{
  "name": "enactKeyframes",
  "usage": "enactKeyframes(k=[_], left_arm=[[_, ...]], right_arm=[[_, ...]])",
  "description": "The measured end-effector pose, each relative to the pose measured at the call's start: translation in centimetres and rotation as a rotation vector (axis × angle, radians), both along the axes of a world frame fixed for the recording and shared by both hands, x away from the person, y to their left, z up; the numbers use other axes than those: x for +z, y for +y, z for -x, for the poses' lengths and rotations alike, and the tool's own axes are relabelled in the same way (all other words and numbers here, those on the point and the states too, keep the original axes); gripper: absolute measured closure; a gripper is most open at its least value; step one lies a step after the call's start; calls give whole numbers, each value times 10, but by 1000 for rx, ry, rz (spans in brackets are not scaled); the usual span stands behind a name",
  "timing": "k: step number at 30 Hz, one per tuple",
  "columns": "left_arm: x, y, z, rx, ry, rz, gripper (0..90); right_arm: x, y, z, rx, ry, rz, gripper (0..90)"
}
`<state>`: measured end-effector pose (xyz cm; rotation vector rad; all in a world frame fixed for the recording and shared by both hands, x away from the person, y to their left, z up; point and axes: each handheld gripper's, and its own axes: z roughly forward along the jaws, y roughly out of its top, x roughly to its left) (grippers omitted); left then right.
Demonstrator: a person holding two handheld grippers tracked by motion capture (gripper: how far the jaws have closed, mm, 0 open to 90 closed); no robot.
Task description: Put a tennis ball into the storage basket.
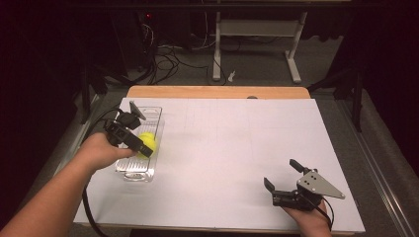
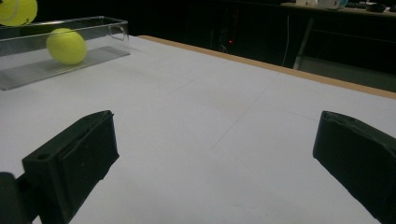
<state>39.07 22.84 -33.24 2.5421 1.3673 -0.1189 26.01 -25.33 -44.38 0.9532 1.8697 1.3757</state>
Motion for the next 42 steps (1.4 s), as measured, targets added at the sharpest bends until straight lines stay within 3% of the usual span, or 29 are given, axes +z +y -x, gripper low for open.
enactKeyframes(k=[11, 42], left_arm=[[-4, 14, 0, 29, 13, -15, 273], [-9, 22, 3, 49, 19, -56, 272]], right_arm=[[0, -1, 1, -3, -4, -2, 5], [0, 0, 0, 0, 0, -3, 5]])
